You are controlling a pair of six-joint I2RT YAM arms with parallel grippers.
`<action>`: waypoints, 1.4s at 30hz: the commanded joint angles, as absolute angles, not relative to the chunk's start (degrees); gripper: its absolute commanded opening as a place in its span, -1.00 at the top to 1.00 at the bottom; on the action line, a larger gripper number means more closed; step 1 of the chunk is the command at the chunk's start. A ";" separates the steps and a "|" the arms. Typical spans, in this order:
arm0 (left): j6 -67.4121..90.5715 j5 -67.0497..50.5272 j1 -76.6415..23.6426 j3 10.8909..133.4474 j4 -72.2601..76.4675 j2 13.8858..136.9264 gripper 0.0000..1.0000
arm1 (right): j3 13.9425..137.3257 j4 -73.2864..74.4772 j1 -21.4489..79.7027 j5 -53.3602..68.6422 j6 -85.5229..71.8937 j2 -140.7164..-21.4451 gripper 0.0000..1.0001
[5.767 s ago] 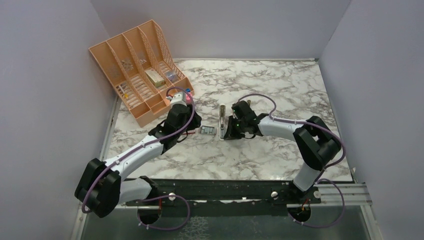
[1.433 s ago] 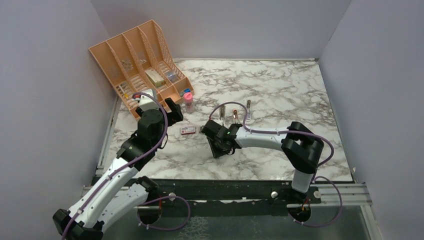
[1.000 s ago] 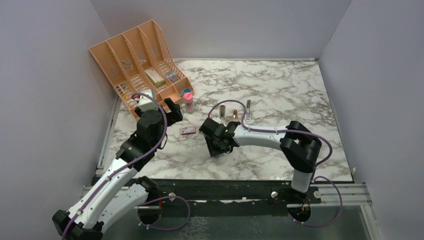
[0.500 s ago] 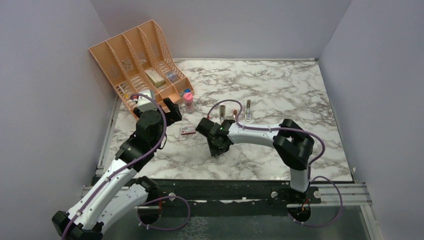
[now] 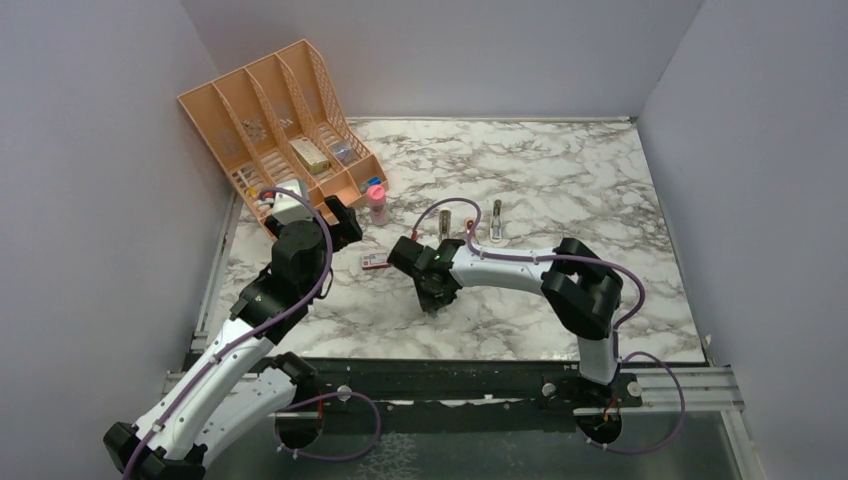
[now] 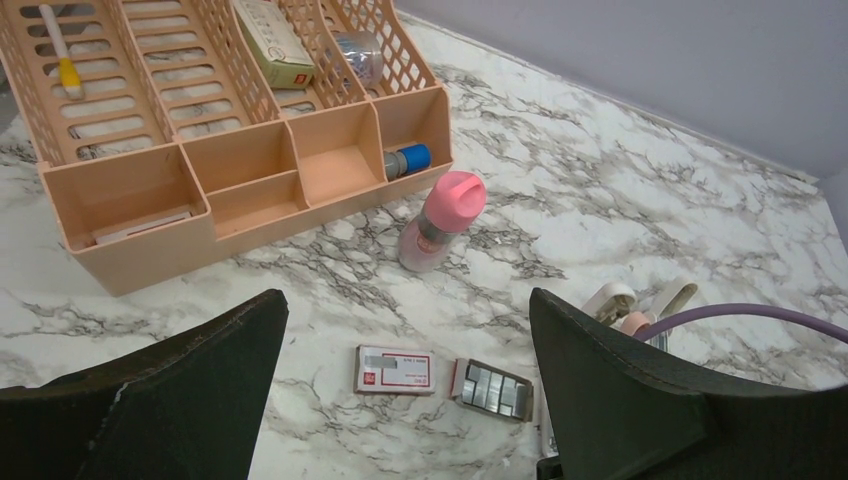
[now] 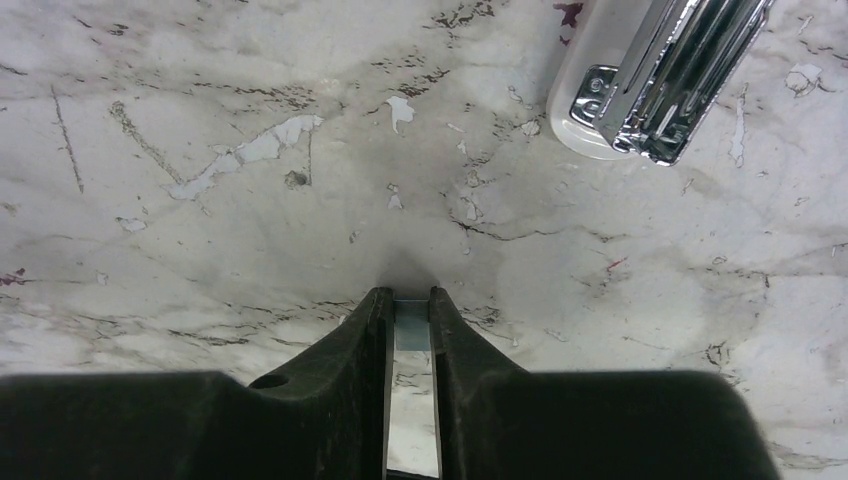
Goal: Load the staples into the stapler
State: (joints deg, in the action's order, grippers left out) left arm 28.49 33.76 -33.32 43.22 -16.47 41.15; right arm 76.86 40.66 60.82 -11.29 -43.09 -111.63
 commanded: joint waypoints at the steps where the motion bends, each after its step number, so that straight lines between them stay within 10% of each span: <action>1: 28.83 35.24 -33.00 43.03 -17.43 40.76 -0.83 | 77.12 42.67 61.26 -14.89 -43.43 -113.81 0.60; 42: 28.92 30.50 -33.05 42.10 -15.03 41.41 -0.84 | 82.14 33.65 52.66 -29.24 -40.78 -108.24 0.64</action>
State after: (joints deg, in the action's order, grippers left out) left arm 29.47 31.44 -33.32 42.61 -16.32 41.74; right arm 80.44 35.77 52.88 -27.55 -41.30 -105.89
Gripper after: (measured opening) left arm 0.919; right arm 0.180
